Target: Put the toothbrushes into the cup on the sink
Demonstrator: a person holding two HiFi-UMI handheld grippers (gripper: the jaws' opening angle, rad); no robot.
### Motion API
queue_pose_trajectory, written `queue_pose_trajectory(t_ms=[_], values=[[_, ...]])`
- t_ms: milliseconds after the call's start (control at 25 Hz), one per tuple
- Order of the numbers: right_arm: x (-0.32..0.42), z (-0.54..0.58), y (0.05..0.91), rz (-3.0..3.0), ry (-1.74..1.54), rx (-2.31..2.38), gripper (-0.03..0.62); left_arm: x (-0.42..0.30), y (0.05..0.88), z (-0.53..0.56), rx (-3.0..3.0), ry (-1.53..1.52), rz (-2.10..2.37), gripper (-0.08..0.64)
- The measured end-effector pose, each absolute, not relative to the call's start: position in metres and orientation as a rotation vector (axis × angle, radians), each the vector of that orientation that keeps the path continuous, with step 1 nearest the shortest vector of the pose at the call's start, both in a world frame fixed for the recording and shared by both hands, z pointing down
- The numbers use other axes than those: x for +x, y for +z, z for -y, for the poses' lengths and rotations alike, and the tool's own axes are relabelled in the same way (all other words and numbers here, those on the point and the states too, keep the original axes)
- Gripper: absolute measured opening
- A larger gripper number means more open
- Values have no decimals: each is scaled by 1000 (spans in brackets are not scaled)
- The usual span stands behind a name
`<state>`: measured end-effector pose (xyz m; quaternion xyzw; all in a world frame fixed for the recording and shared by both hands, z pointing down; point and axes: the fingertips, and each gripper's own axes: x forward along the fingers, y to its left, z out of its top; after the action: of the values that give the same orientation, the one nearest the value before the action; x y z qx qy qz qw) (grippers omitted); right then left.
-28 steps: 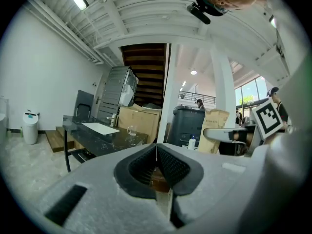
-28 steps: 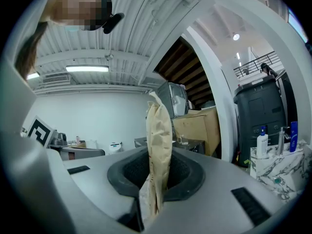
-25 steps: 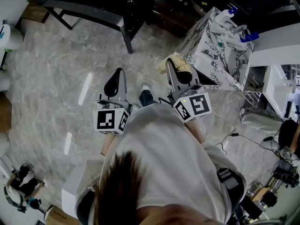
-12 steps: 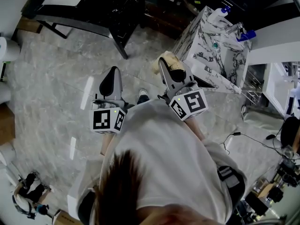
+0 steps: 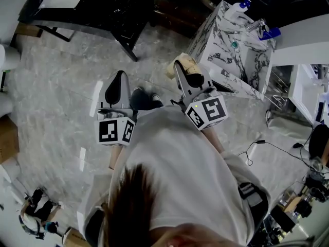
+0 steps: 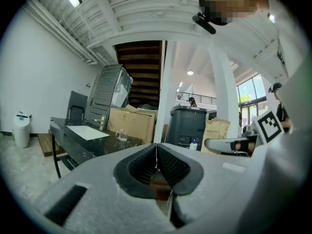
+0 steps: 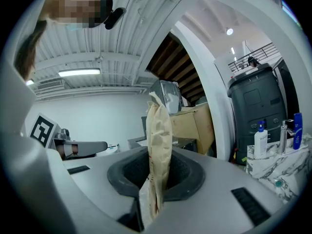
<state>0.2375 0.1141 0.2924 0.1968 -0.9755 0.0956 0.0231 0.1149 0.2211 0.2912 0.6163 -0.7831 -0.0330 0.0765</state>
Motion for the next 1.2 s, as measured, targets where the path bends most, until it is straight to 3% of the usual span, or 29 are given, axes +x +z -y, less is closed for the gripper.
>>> queue_pose_trajectory(t_ms=[440,1200], values=[[221,-86,301,2972,320,684,52,92,296,-190,1868,-95,2291,15],[116,-12,286,2917,280,908,52,-37,286,-104,2038,-63,2167,15]])
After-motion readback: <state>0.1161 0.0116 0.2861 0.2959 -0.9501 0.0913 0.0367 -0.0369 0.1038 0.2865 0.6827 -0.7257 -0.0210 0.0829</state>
